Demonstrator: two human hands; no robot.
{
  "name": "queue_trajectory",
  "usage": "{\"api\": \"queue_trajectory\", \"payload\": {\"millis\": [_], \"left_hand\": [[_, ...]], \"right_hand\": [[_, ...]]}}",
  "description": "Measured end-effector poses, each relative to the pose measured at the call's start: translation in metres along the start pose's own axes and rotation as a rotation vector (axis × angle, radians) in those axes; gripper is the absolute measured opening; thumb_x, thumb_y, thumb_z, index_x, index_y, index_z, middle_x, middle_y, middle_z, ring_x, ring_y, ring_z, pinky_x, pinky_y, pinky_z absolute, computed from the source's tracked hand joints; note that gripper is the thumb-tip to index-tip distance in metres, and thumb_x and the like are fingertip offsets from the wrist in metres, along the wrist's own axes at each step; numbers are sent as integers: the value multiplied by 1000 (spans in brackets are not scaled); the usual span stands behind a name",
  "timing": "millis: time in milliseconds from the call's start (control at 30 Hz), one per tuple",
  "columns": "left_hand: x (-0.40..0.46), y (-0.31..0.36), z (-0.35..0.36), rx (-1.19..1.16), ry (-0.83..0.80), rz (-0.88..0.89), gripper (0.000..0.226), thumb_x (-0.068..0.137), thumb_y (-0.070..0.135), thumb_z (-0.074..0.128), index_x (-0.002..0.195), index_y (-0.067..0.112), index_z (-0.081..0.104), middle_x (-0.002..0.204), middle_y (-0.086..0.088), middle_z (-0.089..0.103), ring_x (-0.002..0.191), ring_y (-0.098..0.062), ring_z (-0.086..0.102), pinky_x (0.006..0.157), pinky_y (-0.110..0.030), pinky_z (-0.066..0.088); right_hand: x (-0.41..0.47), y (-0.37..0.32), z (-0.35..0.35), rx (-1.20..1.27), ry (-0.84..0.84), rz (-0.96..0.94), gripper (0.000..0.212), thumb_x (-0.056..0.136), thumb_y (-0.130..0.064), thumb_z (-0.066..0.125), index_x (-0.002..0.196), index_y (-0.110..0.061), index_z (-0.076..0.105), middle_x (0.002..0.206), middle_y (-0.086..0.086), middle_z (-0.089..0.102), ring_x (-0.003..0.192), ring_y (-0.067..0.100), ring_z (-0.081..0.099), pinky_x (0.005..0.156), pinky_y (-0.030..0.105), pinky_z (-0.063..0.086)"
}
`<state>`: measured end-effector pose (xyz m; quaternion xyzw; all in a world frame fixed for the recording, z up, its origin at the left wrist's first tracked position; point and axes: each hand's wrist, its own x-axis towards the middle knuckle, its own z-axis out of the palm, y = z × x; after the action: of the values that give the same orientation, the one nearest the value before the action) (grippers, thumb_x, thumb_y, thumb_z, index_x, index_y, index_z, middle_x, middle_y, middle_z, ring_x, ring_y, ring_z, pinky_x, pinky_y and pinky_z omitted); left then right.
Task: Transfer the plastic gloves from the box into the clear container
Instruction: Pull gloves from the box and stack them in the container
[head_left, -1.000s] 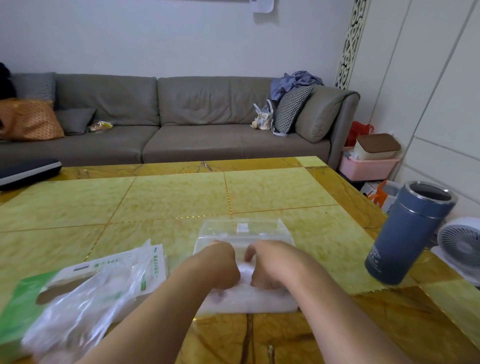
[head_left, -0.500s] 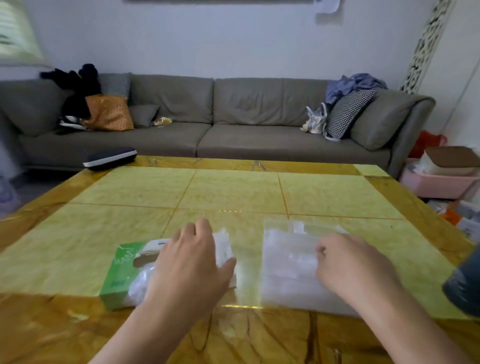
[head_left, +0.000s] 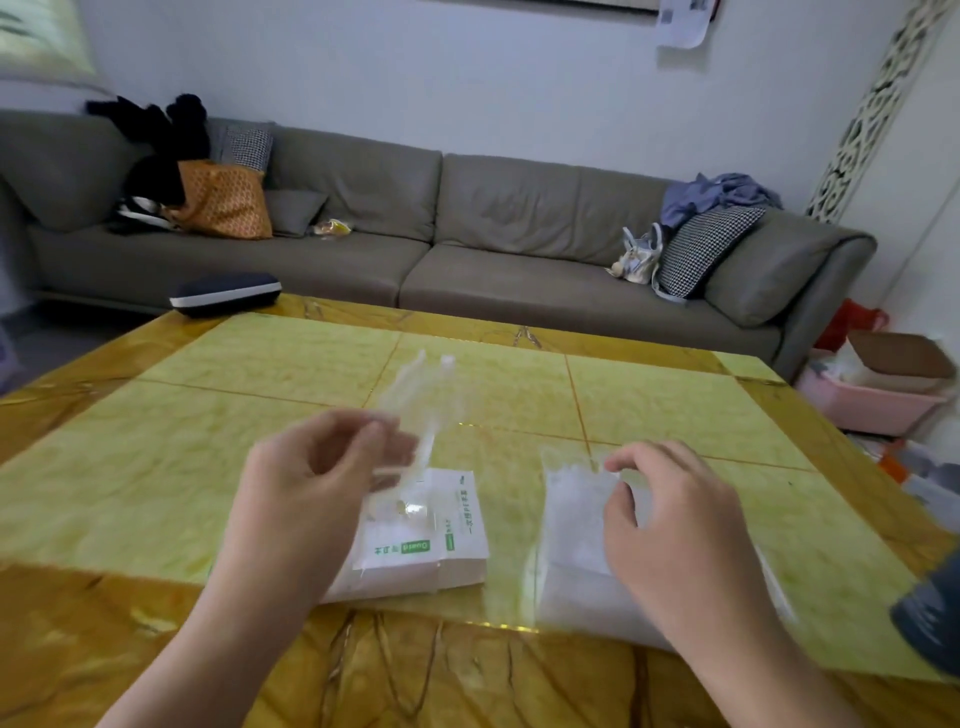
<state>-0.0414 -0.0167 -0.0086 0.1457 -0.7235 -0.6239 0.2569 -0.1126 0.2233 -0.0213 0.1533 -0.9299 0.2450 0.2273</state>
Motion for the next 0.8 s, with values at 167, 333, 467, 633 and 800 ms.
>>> {"api": "queue_trajectory", "payload": {"millis": [167, 333, 467, 633, 800], "left_hand": [[-3, 19, 2, -617, -24, -221, 26, 102, 12, 53, 111, -7, 68, 105, -22, 76, 100, -32, 75, 84, -42, 62], [-9, 18, 10, -856, -103, -360, 30, 98, 10, 54, 118, -10, 66, 114, -23, 74, 106, -33, 74, 74, -34, 62], [-17, 15, 19, -872, -195, -443, 30, 98, 12, 50, 108, -3, 74, 116, -19, 74, 105, -30, 74, 80, -46, 62], [-18, 8, 22, -724, -331, -460, 44, 88, 31, 57, 115, -1, 73, 117, -25, 71, 102, -38, 72, 94, -54, 52], [-24, 9, 41, -302, -323, -335, 21, 74, 21, 81, 92, 8, 81, 98, -23, 76, 68, -28, 69, 62, -38, 60]], "right_hand": [[-8, -21, 7, 427, -112, -33, 20, 99, -32, 63, 119, -35, 62, 117, -28, 61, 115, -12, 54, 95, 10, 44], [-12, -41, 10, 1062, -539, 302, 64, 78, -61, 77, 134, -38, 58, 133, -21, 67, 124, -7, 60, 108, 27, 47], [-9, -41, 11, 1469, -678, 523, 53, 91, -34, 82, 126, 2, 65, 121, 17, 75, 111, 31, 74, 92, 42, 59], [-7, -35, -1, 1286, -503, 462, 9, 94, 0, 71, 94, -8, 75, 75, 12, 59, 56, 25, 59, 55, 36, 54], [2, -15, -17, 1119, -552, 403, 7, 92, -11, 77, 98, -14, 79, 88, 16, 68, 80, 35, 61, 71, 44, 49]]}}
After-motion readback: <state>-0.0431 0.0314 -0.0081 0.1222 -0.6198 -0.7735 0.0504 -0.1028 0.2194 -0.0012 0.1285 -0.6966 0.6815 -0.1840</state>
